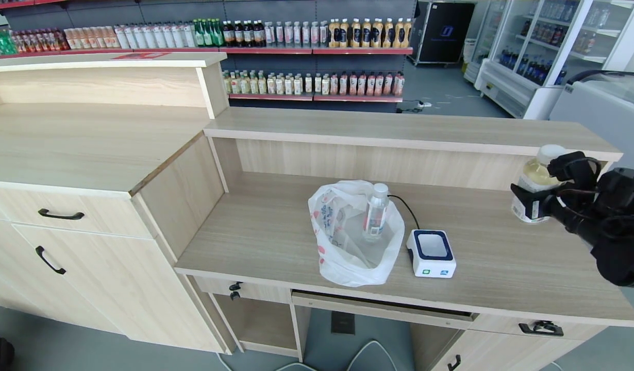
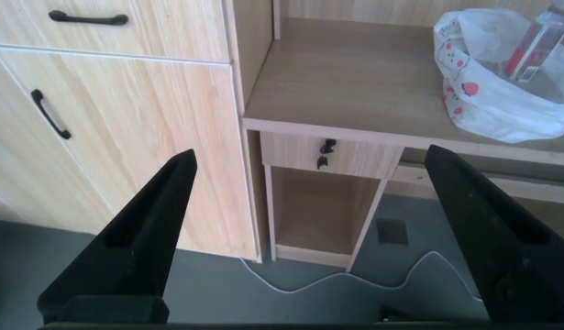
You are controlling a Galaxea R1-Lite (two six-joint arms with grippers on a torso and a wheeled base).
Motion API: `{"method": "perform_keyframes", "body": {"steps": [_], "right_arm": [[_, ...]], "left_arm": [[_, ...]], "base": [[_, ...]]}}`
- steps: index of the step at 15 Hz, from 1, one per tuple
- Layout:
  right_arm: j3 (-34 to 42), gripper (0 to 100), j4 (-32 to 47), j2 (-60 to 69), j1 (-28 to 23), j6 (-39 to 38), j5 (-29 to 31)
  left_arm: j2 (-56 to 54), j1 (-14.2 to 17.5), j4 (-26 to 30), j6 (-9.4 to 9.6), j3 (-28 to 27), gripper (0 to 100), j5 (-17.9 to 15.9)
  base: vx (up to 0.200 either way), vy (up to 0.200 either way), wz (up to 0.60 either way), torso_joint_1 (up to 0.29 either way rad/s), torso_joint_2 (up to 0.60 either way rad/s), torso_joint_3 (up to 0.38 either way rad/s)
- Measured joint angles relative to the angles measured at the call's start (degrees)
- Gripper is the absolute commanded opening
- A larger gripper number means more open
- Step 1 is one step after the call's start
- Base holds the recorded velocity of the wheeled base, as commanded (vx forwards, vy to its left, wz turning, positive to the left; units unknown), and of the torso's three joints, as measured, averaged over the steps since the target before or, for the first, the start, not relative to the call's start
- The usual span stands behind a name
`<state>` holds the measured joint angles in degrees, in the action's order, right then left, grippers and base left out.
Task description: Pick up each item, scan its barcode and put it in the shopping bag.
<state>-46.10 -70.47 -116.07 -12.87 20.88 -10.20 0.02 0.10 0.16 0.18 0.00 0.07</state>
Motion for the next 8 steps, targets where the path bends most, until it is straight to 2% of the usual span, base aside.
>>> {"method": "perform_keyframes", "body": {"steps": [2, 5, 8], "right_arm": [[2.9, 0, 1.4, 4.6, 0.2, -0.4, 5.3], [4.8, 0, 3.1, 9.0, 0.1, -0.4, 7.9], [5.4, 0, 3.3, 10.6, 0.1, -0.7, 5.5]], "left_arm": [[0.0, 0.0, 0.0, 0.00, 0.0, 100, 0.0], [0.0, 0.0, 0.0, 0.00, 0.0, 100, 0.0], [0.0, 0.0, 0.0, 0.00, 0.0, 100, 0.0]], "base": [[0.000, 0.000, 0.00, 0.000, 0.00, 0.000], [0.000, 0.000, 0.00, 0.000, 0.00, 0.000], [0.000, 0.000, 0.60, 0.002, 0.00, 0.004]]}}
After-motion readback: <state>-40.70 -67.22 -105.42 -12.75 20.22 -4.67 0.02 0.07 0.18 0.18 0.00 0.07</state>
